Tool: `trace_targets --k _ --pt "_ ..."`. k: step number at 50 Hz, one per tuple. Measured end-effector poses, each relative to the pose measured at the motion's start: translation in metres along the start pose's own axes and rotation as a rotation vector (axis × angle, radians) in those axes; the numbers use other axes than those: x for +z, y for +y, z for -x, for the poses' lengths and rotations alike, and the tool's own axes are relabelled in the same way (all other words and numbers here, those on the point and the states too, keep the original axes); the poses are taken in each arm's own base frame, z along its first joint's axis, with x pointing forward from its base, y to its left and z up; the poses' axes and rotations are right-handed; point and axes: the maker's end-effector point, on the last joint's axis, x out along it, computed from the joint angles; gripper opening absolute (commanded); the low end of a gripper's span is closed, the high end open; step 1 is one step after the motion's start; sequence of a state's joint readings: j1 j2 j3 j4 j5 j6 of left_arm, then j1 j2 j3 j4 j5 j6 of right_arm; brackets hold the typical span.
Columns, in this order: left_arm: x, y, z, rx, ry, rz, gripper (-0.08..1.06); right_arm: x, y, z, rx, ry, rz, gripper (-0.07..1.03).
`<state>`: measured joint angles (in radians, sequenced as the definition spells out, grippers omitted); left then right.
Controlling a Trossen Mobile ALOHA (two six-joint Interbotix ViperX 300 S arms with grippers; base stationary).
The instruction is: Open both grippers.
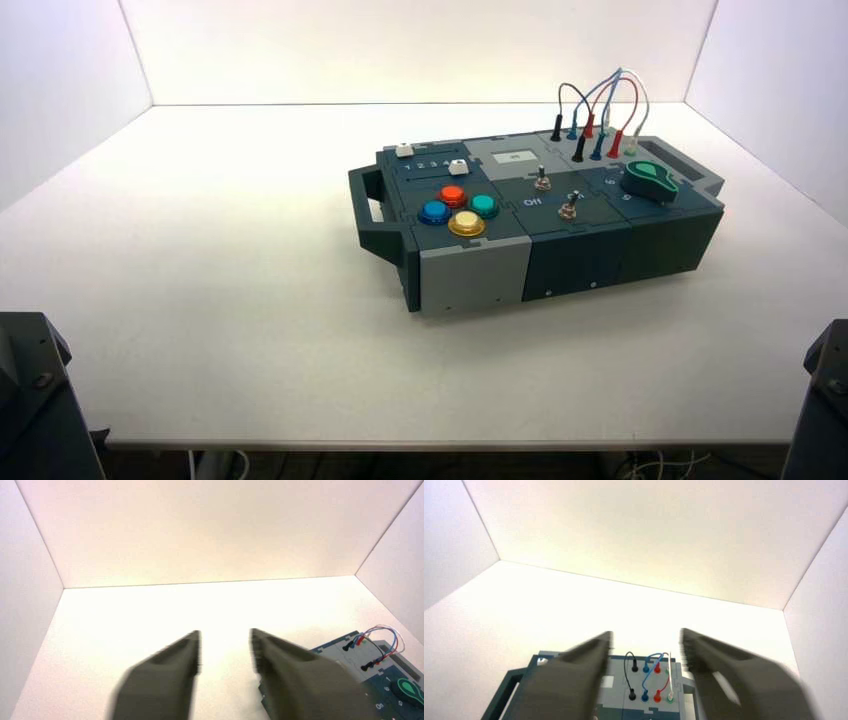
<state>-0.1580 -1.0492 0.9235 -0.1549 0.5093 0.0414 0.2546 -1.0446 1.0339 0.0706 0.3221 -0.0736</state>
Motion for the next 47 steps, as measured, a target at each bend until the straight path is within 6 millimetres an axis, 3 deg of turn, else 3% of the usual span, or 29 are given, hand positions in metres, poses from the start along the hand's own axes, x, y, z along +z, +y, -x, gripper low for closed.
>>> trace_targets --k 2,3,47 --pt "0.000 0.000 0.000 0.000 -0.002 0.000 1.02 0.000 0.000 0.000 0.000 0.000 0.000 0.99" --pt "0.001 0.000 0.000 0.000 -0.005 0.000 1.03 0.000 0.000 0.000 0.000 0.000 0.000 0.99" --pt "0.015 0.000 -0.005 0.006 -0.021 -0.023 1.02 0.002 0.000 -0.002 0.001 -0.012 -0.015 0.99"
